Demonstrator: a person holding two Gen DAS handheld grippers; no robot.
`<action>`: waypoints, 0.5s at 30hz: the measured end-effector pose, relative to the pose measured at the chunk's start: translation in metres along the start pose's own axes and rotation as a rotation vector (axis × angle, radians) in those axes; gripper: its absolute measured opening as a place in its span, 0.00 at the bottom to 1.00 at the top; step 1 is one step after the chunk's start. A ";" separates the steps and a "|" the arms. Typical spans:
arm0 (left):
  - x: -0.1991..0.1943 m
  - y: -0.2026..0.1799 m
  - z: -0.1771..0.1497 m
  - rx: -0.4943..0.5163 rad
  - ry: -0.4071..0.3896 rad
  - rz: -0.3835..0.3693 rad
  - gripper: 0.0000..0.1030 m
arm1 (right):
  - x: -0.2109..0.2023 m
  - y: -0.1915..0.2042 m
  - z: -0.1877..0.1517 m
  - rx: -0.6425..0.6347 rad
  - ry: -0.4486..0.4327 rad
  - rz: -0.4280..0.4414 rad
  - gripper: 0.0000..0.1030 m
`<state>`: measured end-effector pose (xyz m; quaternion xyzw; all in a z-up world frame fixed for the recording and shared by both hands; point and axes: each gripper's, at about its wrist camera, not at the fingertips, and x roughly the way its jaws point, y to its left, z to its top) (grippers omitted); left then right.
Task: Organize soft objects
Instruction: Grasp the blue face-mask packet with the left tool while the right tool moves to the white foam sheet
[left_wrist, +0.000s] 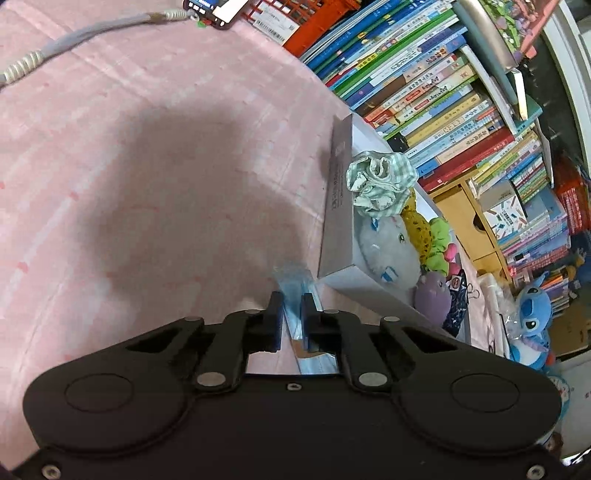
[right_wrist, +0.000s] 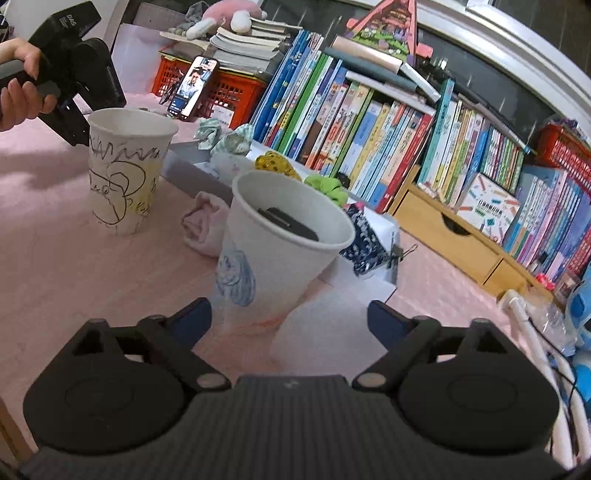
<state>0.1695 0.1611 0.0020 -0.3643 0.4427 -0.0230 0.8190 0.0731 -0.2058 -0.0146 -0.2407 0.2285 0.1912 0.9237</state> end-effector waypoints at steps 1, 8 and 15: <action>-0.003 0.000 -0.001 0.007 -0.003 0.000 0.09 | 0.000 0.001 0.000 -0.004 -0.002 -0.005 0.87; -0.027 -0.004 -0.013 0.129 -0.042 0.033 0.09 | -0.007 0.002 -0.001 0.022 -0.024 -0.019 0.64; -0.049 -0.008 -0.035 0.257 -0.040 0.042 0.09 | -0.020 0.006 -0.002 0.035 -0.055 -0.050 0.47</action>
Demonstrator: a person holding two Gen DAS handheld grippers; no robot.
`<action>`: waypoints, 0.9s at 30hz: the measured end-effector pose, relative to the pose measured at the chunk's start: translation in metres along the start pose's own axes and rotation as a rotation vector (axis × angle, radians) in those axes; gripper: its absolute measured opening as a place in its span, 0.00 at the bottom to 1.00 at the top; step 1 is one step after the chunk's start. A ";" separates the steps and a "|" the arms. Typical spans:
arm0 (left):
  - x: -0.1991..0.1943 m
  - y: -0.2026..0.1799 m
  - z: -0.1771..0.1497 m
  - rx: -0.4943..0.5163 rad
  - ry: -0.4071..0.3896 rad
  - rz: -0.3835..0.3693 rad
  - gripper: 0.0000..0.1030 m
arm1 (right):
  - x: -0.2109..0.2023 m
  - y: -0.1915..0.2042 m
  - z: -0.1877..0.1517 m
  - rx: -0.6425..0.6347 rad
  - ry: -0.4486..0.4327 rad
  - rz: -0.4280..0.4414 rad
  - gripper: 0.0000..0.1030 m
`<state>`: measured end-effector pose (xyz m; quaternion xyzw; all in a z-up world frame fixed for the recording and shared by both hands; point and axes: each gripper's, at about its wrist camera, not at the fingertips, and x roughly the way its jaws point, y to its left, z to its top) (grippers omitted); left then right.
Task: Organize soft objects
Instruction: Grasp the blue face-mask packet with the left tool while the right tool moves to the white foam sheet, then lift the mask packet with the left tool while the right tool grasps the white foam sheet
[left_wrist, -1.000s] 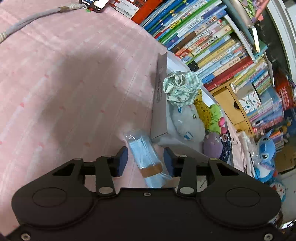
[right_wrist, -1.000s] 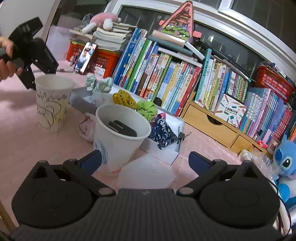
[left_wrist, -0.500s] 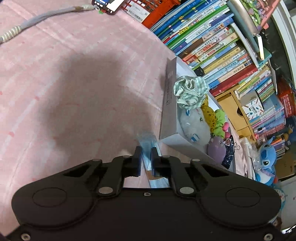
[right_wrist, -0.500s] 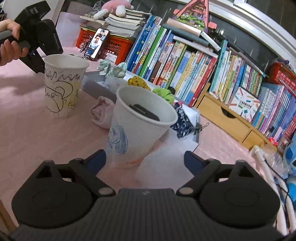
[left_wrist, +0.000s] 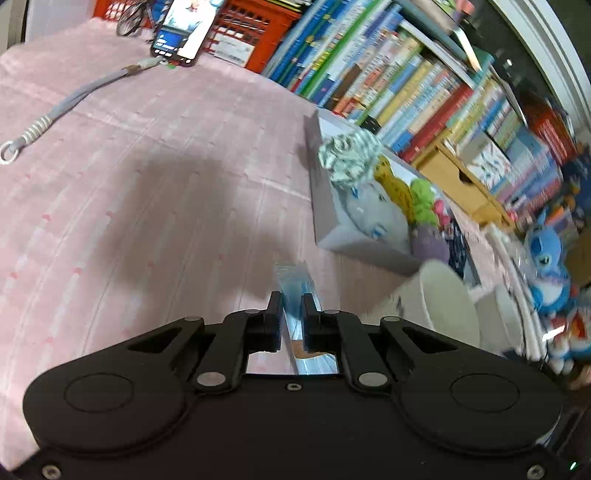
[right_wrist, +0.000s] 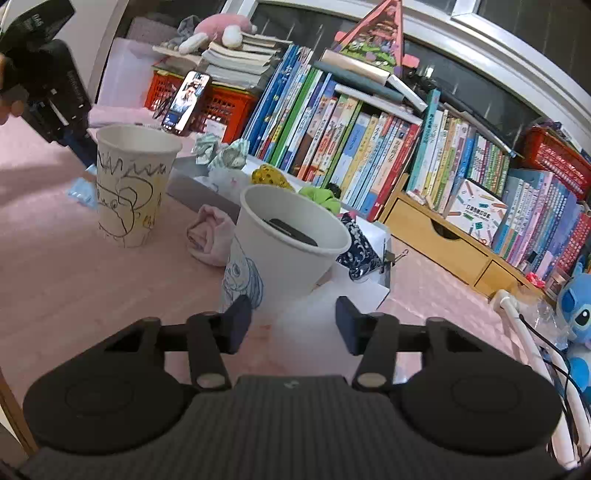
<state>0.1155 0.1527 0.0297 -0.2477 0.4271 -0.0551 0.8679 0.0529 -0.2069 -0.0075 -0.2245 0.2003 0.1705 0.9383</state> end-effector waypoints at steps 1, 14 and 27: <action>-0.003 -0.001 -0.004 0.018 0.004 0.000 0.09 | -0.001 -0.001 0.000 0.008 -0.001 0.000 0.47; -0.019 -0.008 -0.039 0.130 -0.003 0.014 0.14 | -0.021 0.006 -0.010 0.047 -0.013 0.007 0.49; -0.035 -0.026 -0.063 0.268 -0.115 0.101 0.51 | -0.036 0.021 -0.019 0.091 0.002 0.090 0.61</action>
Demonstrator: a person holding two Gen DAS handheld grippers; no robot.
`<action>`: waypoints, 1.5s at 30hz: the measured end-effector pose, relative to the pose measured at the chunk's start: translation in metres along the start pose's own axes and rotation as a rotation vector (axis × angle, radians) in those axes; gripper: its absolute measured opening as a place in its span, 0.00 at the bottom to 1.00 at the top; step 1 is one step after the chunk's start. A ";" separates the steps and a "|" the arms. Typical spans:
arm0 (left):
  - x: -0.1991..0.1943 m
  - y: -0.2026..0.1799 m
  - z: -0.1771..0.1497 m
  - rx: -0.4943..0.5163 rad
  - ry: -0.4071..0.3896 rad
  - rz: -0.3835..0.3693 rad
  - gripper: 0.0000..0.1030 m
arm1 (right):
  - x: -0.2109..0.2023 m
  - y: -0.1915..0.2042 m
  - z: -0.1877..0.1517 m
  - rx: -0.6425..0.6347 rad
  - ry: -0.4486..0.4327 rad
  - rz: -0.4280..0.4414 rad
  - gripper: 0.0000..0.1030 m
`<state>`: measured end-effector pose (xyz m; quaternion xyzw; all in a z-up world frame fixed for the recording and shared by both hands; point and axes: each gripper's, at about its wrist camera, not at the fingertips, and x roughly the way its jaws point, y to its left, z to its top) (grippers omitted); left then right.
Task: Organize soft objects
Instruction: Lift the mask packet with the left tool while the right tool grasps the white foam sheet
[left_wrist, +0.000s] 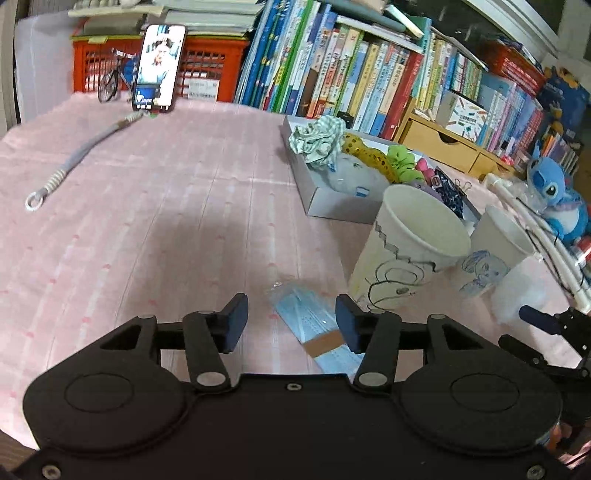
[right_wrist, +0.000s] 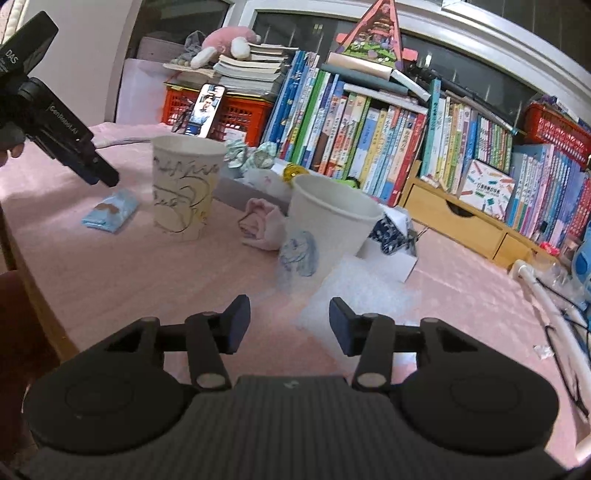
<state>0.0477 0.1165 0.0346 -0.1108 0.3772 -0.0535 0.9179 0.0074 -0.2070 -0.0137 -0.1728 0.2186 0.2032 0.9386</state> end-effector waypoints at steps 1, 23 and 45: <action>-0.001 -0.003 -0.003 0.013 -0.009 0.009 0.57 | -0.001 0.002 -0.001 0.005 0.000 0.002 0.61; 0.013 -0.051 -0.053 0.142 -0.137 0.137 0.72 | -0.019 -0.004 -0.005 0.172 -0.163 -0.196 0.94; 0.023 -0.065 -0.057 0.200 -0.143 0.152 0.50 | 0.007 0.006 -0.006 0.269 -0.128 -0.253 0.95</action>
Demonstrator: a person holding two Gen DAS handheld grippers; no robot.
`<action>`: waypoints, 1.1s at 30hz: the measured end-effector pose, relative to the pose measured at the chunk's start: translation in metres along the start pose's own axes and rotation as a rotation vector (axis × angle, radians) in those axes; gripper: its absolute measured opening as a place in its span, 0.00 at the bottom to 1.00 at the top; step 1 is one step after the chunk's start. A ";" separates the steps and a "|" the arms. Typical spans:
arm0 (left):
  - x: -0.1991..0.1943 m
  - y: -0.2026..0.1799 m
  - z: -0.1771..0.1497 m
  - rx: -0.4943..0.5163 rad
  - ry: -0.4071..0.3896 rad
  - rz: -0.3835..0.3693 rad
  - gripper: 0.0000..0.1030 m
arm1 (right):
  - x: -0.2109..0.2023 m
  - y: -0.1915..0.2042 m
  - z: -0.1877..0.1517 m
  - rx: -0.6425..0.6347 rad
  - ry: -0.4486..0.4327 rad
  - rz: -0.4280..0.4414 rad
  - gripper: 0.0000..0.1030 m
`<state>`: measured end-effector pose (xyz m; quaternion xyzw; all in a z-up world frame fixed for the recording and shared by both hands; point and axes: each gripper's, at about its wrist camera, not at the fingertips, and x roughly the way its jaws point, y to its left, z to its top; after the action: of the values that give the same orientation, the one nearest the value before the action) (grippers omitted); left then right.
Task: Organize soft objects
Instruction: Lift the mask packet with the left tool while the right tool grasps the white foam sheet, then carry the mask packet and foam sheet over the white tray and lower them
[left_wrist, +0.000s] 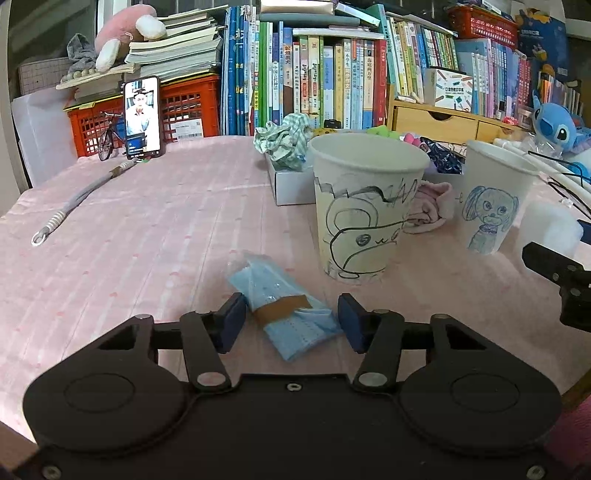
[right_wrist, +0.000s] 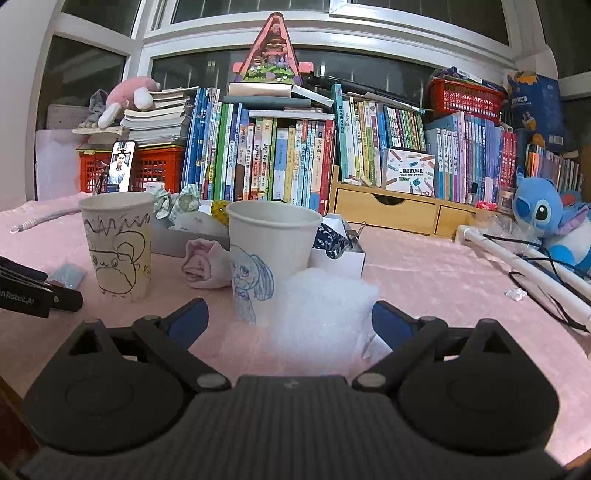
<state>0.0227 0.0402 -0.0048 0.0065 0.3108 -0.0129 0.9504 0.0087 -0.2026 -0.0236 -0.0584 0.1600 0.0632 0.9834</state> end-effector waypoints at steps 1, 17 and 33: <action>0.000 0.000 0.000 0.002 0.000 -0.002 0.49 | 0.001 0.001 0.000 0.000 0.002 -0.005 0.94; -0.017 0.023 0.019 -0.016 -0.036 0.022 0.47 | -0.001 -0.012 0.009 -0.002 -0.009 -0.059 0.57; -0.033 0.061 0.111 -0.052 -0.111 -0.074 0.47 | -0.007 -0.061 0.062 0.056 -0.110 -0.088 0.57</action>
<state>0.0636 0.0999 0.1048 -0.0303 0.2580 -0.0402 0.9648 0.0304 -0.2553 0.0431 -0.0345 0.1050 0.0186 0.9937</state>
